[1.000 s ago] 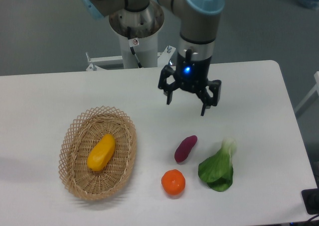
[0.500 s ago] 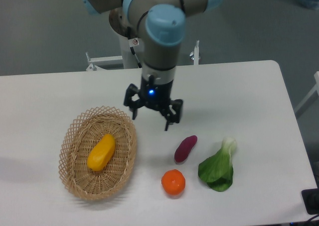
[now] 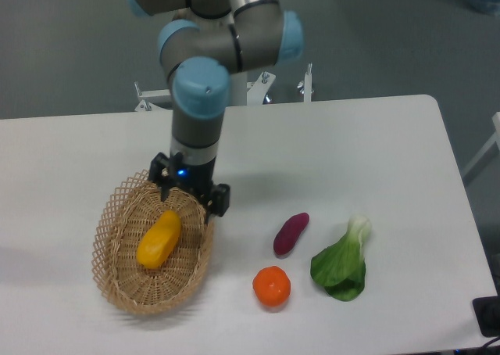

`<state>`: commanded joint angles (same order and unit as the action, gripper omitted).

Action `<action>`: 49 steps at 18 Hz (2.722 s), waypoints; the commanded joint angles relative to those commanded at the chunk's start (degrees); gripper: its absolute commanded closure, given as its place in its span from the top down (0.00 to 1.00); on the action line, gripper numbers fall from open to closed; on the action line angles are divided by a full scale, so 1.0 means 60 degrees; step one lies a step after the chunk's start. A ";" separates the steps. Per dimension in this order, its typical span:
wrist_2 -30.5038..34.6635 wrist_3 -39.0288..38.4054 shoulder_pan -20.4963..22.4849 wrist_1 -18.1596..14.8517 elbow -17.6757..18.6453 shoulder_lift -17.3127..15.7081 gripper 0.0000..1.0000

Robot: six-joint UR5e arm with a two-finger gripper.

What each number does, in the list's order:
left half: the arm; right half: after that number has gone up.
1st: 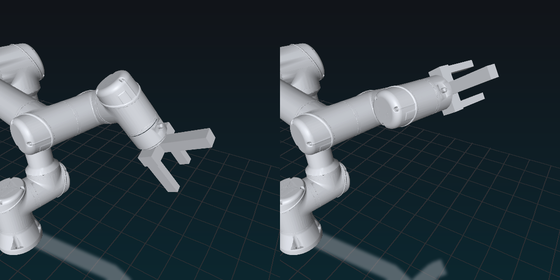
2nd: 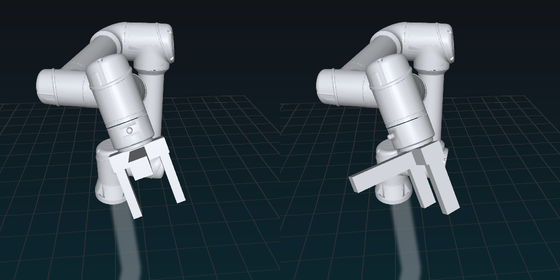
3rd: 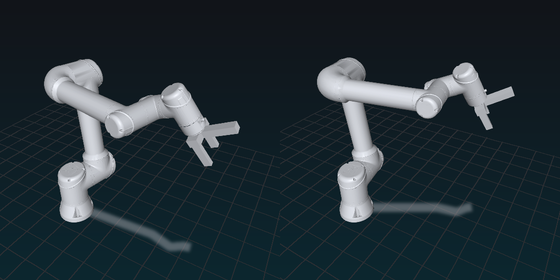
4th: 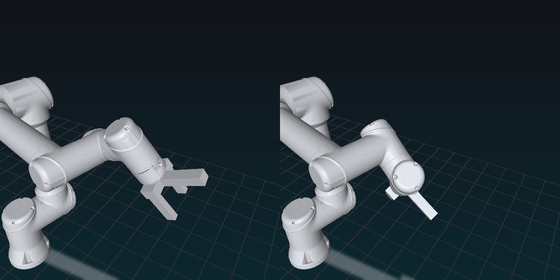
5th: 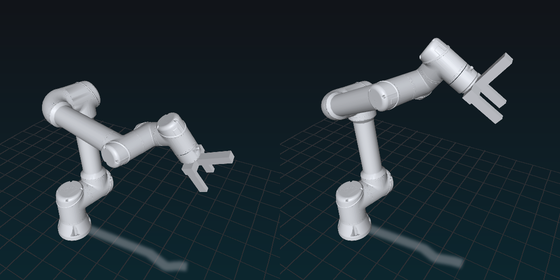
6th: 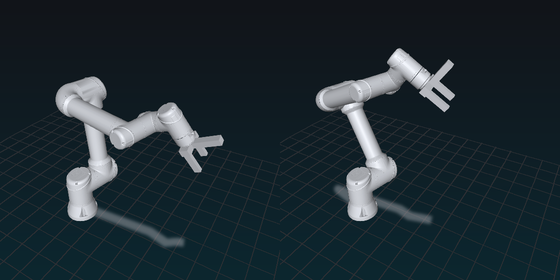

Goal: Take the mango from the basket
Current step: 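Lower the gripper onto the yellow mango and close on it, then lift the mango out of the basket and carry it up beside the sweet potato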

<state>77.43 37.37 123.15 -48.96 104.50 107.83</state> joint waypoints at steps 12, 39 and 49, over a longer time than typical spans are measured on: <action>0.0952 -0.0441 -0.0632 0.0514 -0.0220 0.0997 1.00; 0.1552 -0.0940 -0.0954 0.0881 -0.0673 0.1043 0.60; 0.1260 0.0464 0.1344 -0.1108 -0.2195 0.0105 0.60</action>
<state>84.99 40.15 131.21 -55.61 91.33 108.46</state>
